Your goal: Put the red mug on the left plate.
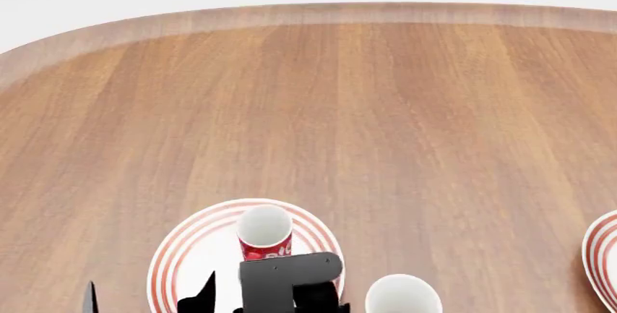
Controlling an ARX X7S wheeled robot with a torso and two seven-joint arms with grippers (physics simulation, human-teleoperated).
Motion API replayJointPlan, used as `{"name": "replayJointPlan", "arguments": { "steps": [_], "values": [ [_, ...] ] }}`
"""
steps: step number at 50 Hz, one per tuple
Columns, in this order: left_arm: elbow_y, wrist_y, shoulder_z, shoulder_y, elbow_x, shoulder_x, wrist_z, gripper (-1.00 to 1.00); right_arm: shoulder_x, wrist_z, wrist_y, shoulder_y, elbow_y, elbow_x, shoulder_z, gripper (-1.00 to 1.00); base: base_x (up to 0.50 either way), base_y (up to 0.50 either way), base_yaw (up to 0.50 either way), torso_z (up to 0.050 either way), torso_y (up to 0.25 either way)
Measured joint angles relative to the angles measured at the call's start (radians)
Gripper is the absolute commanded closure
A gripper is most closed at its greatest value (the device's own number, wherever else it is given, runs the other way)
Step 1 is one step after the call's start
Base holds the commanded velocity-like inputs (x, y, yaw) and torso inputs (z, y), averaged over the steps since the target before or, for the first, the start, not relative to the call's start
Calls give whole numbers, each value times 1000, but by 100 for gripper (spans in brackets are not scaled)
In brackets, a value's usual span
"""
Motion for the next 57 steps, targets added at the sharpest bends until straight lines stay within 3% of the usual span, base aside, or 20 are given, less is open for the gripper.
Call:
{"name": "replayJointPlan", "arguments": {
  "steps": [30,57],
  "values": [
    [229,-44,24,97,107,-45,-52,-100,210,414,-41,-10,-527,-401,-86,-100,0,0,0,0,0],
    [397,-33,54,203,214,-81,-85,-100,280,585,24,-35,-776,-621,-123,-100,0,0,0,0,0]
  ]
}}
